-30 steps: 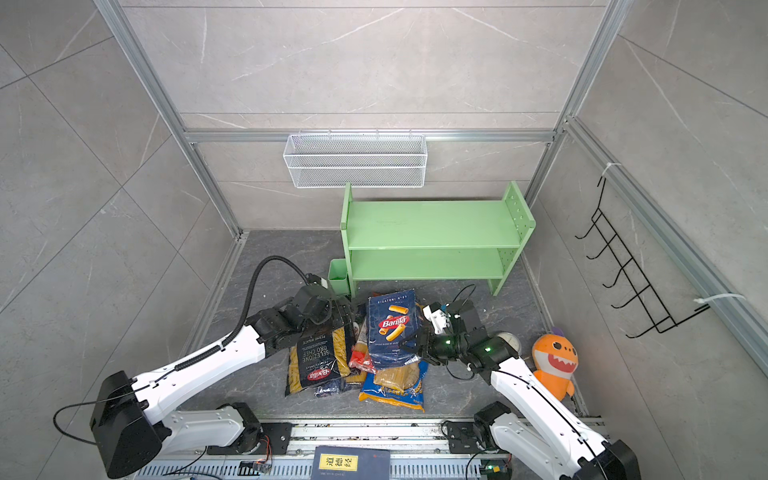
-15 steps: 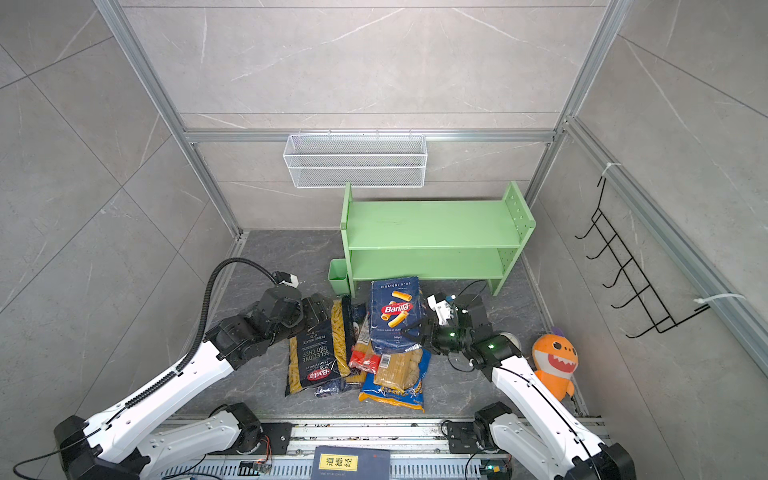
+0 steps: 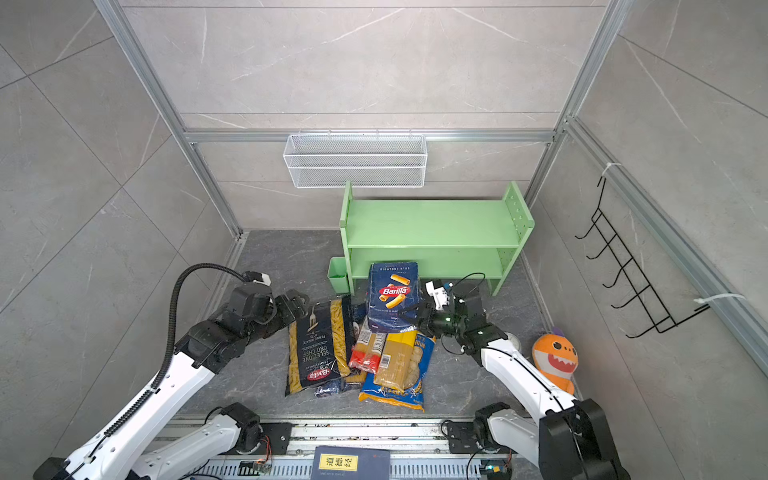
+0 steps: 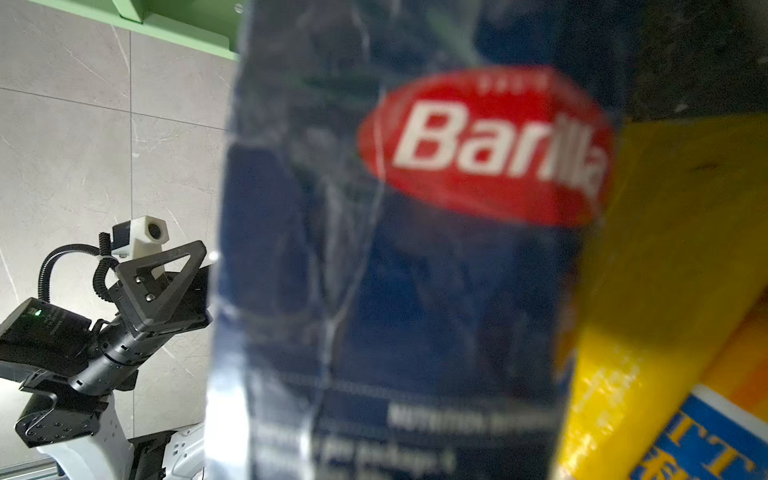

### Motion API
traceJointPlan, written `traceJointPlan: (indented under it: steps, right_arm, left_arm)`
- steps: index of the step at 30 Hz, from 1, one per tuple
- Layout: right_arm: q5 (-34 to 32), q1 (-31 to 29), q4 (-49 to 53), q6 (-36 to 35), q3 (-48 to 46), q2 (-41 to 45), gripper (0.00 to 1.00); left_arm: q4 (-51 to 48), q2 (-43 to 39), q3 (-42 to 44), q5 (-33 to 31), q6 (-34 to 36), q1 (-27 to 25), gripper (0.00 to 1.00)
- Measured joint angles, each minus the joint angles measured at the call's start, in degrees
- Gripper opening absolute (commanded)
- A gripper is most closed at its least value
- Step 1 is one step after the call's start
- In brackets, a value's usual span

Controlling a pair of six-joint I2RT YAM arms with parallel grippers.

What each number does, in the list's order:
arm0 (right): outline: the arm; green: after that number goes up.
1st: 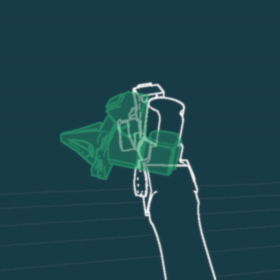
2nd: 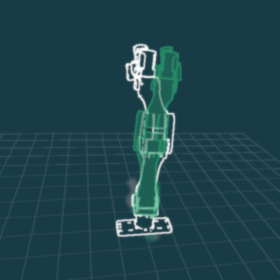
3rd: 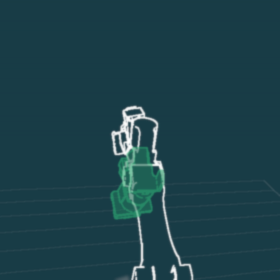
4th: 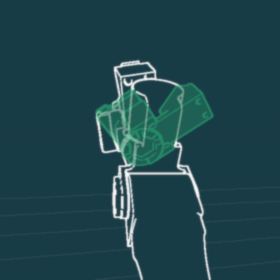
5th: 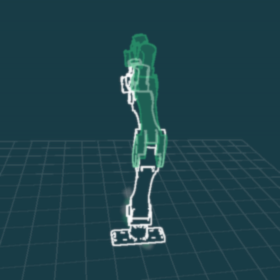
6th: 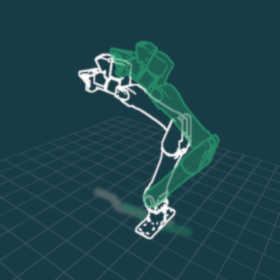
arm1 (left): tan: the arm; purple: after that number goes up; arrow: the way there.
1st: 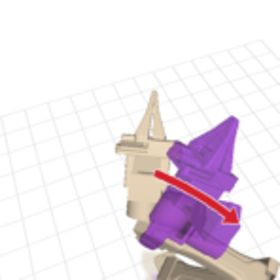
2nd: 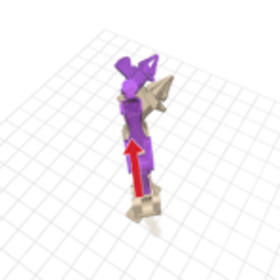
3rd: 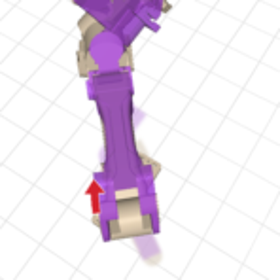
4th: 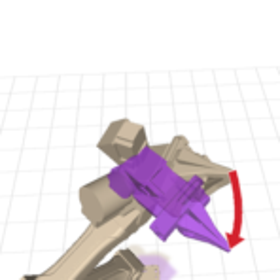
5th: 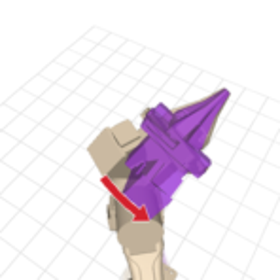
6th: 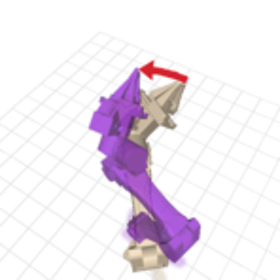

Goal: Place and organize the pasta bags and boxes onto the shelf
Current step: 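Lift the Barilla box upright with the right gripper while the left gripper draws back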

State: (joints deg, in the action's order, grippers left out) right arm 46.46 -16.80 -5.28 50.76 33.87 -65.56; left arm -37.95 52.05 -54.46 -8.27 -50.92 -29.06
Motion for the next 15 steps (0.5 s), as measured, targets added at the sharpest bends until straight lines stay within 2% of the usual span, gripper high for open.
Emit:
traceJointPlan:
  steps: [8,15]
  right_arm:
    - [0.35,0.00,-8.66,1.07,1.03,-7.02,0.39]
    - [-0.20,0.17,-9.49,2.60,1.31,-7.10,0.39]
  left_arm:
    - [-0.28,0.04,0.00,2.95,2.14,3.28,0.89]
    - [-0.07,0.04,0.00,4.48,2.34,4.00,0.89]
